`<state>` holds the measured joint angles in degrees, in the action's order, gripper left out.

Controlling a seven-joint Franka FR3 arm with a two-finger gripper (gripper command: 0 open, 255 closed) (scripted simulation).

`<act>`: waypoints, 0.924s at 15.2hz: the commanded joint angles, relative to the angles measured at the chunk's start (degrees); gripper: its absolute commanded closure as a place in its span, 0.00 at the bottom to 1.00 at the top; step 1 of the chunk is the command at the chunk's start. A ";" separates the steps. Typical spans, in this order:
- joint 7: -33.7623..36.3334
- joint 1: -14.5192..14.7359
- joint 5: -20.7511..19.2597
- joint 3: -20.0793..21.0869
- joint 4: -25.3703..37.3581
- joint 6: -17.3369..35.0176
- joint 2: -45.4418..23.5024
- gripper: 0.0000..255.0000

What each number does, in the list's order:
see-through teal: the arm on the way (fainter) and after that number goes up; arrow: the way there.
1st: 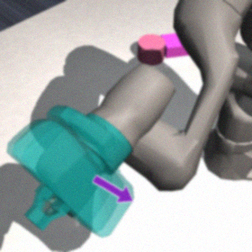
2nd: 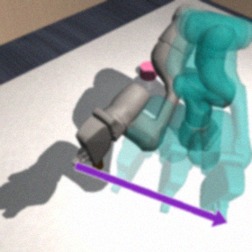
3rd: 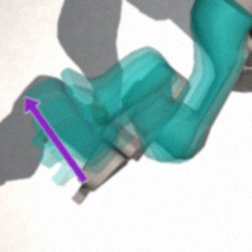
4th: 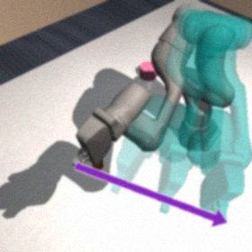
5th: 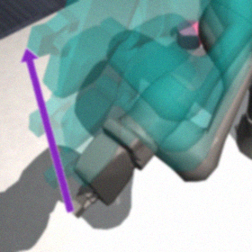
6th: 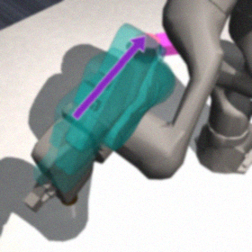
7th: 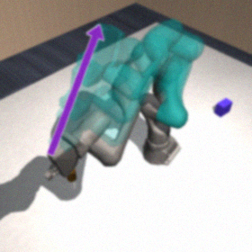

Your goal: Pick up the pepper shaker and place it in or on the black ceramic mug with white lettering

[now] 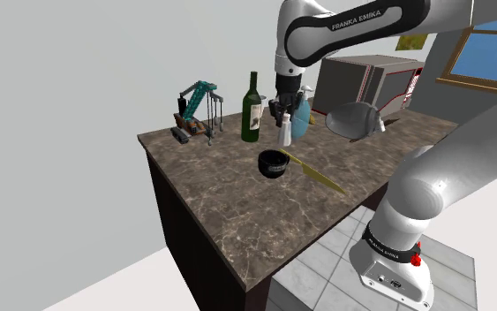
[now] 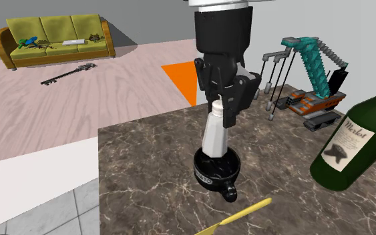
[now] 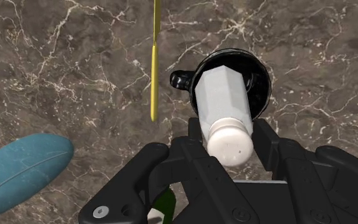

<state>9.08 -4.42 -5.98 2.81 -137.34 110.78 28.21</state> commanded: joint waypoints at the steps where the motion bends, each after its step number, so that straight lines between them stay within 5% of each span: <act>1: 0.13 -0.02 -0.08 -0.02 -1.29 1.51 -0.18 1.00; 7: 0.73 -0.10 -0.36 0.03 -5.09 6.46 -1.36 1.00; 14: 0.73 -0.10 -0.36 0.03 -5.09 6.46 -1.36 1.00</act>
<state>9.81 -4.52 -6.34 2.83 -142.44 117.23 26.86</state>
